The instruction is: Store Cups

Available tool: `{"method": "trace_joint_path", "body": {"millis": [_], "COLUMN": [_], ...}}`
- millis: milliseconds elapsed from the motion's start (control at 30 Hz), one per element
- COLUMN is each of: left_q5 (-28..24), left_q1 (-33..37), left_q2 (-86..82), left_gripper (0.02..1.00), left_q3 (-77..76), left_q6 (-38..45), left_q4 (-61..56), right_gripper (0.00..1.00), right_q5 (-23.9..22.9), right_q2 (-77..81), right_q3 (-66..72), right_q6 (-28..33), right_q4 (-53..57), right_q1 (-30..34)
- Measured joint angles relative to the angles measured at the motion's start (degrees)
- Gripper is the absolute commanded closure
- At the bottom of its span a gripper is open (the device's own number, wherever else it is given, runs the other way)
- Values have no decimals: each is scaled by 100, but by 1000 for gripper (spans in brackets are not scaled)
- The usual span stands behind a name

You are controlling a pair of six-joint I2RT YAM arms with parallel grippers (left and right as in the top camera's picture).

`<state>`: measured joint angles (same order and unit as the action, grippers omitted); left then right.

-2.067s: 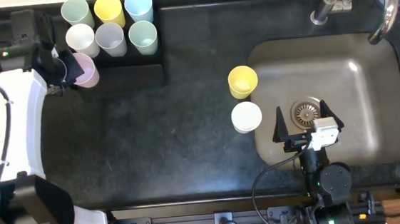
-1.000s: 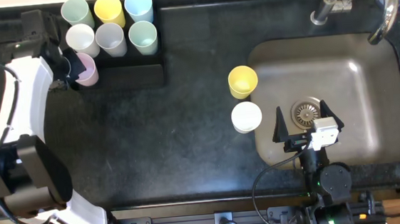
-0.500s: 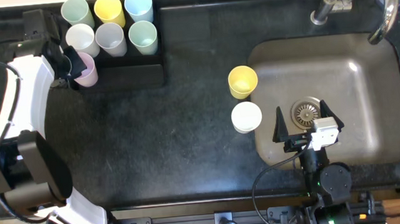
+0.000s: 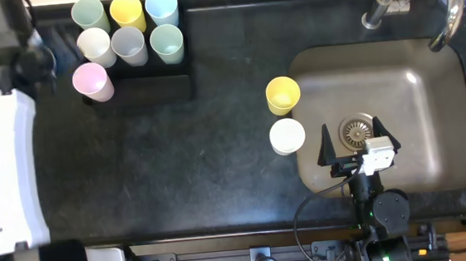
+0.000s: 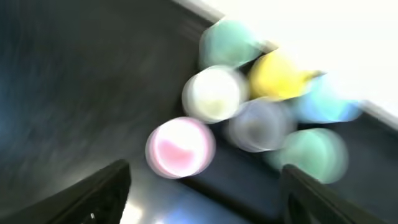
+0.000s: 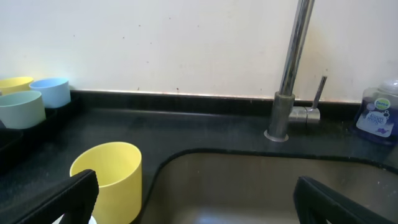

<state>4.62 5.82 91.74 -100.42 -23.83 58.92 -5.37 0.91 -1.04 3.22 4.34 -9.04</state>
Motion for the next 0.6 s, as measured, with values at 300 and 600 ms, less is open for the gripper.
{"method": "trace_joint_path", "body": {"millis": [300,600], "left_q5": [55,249], "left_q1": [-2380,-4218], "left_q2": [1222,2573], "left_gripper": [126,108], "left_q3": [-2728,-3143], "left_q6": [-555,-1790], "left_q4": [1375,2170], "right_gripper": [3,3], "right_q5": [0,-2], "right_q2": [0,0], "right_q3": [0,0], "right_q6": [-2,0], "right_q4": [2,2], "right_q1": [0,0]}}
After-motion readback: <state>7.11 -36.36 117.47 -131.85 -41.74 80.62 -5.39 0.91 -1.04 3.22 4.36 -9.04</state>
